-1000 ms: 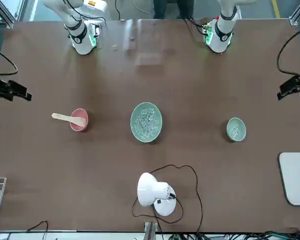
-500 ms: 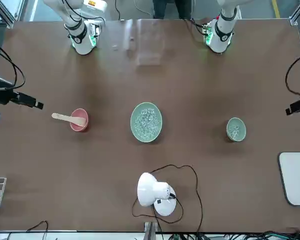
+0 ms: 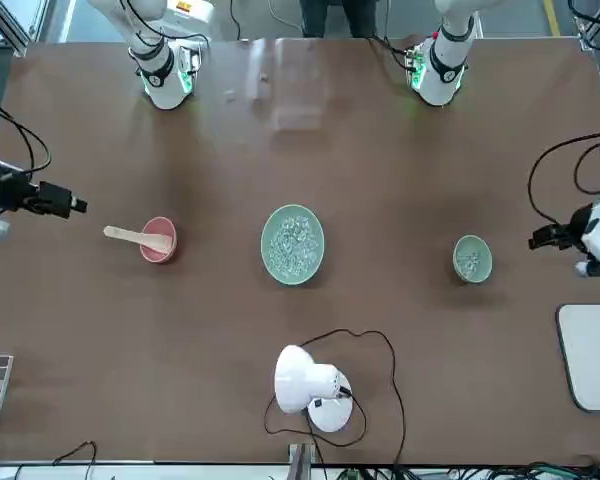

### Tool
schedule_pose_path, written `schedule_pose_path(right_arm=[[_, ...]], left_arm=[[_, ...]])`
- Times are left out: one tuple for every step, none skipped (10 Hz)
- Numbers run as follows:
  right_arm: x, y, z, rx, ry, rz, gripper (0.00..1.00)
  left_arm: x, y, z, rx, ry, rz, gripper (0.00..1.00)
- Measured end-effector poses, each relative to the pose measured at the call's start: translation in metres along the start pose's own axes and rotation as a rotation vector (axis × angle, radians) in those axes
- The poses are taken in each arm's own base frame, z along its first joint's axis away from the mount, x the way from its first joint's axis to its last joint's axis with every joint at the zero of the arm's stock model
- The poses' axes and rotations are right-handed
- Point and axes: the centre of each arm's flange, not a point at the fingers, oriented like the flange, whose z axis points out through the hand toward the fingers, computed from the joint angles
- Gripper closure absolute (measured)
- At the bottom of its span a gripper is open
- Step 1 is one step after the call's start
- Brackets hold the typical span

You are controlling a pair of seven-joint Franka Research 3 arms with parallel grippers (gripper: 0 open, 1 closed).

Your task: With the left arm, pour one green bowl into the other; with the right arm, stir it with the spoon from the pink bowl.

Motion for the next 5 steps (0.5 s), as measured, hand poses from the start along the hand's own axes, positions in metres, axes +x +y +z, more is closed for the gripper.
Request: schedule_pose_path(right_arm=[[0.0, 0.02, 0.005, 0.038, 0.006, -0.015, 0.04], [-0.002, 0.042, 0.01, 0.06, 0.008, -0.026, 0.04], [-0.002, 0.061, 0.015, 0.079, 0.008, -0.031, 0.04], [-0.003, 0.076, 0.021, 0.099, 0.008, -0.028, 0.04], [-0.001, 0.088, 0.029, 0.112, 0.008, -0.013, 0.04]], left_arm=[[-0.009, 0.005, 0.028, 0.009, 0.024, 0.017, 0.11], [-0.018, 0.015, 0.053, 0.014, 0.038, 0.032, 0.12], [-0.026, 0.026, 0.073, 0.011, 0.029, 0.051, 0.14], [-0.03, 0.038, 0.089, 0.001, 0.004, 0.072, 0.17], [-0.03, 0.044, 0.103, -0.005, -0.011, 0.082, 0.18]])
